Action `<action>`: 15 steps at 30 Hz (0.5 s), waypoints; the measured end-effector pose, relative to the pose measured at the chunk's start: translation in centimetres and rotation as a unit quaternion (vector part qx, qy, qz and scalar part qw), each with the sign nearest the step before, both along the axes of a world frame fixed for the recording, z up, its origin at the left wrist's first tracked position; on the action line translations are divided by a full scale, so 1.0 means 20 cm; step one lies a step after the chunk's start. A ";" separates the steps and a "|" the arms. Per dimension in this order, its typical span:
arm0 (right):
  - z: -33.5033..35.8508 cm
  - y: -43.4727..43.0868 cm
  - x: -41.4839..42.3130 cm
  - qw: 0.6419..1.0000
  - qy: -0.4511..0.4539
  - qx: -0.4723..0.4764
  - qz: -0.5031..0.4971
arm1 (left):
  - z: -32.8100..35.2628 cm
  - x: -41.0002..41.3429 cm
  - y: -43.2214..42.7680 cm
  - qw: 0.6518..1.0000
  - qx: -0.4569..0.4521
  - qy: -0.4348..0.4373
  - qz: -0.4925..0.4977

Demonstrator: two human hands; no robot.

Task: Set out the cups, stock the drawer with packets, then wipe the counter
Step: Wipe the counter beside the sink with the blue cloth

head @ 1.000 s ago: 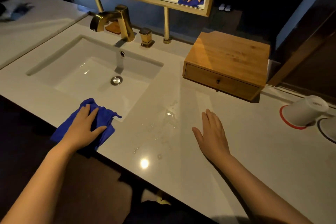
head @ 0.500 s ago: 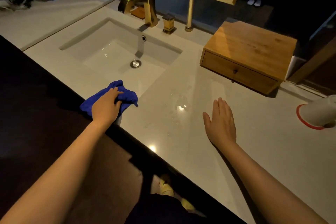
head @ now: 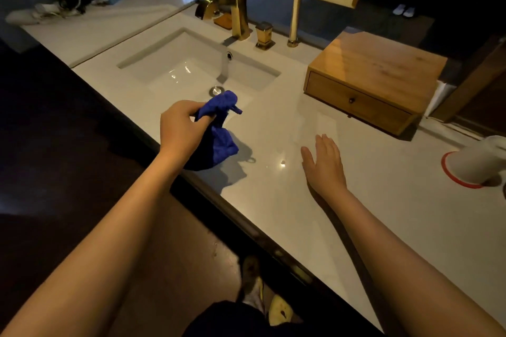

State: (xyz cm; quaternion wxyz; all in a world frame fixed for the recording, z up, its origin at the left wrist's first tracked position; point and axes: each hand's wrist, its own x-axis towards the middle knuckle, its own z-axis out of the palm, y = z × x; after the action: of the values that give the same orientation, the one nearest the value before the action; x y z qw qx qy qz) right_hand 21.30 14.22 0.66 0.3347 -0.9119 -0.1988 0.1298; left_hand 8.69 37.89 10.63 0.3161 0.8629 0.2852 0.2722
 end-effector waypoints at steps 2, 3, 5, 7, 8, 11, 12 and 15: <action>0.08 0.02 -0.06 0.994 0.036 0.083 0.067 | 0.03 0.02 -0.11 0.999 -0.034 0.004 -0.015; 0.12 0.03 -0.10 0.986 0.054 0.123 0.100 | 0.04 0.04 -0.17 0.997 -0.072 0.001 -0.020; 0.22 0.06 -0.16 0.970 0.064 0.184 0.148 | 0.06 0.08 -0.29 0.987 -0.159 -0.016 -0.030; 0.31 0.06 -0.19 0.952 0.079 0.248 0.163 | 0.07 0.12 -0.41 0.971 -0.233 -0.034 -0.051; 0.34 0.06 -0.20 0.943 0.092 0.276 0.164 | 0.08 0.14 -0.46 0.959 -0.272 -0.044 -0.063; 0.41 0.01 -0.19 0.931 0.099 0.318 0.148 | 0.12 0.18 -0.59 0.921 -0.372 -0.079 -0.081; 0.42 0.00 -0.19 0.931 0.094 0.326 0.135 | 0.14 0.19 -0.62 0.910 -0.395 -0.089 -0.084; 0.45 -0.03 -0.19 0.929 0.077 0.356 0.069 | 0.17 0.21 -0.70 0.904 -0.404 -0.097 -0.097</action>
State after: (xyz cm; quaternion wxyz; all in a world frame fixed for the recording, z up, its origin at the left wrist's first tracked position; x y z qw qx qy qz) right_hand 17.54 13.71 9.75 0.6419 -0.7042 -0.2675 0.1432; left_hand 12.96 23.93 14.04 0.6888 0.6537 0.2535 0.1843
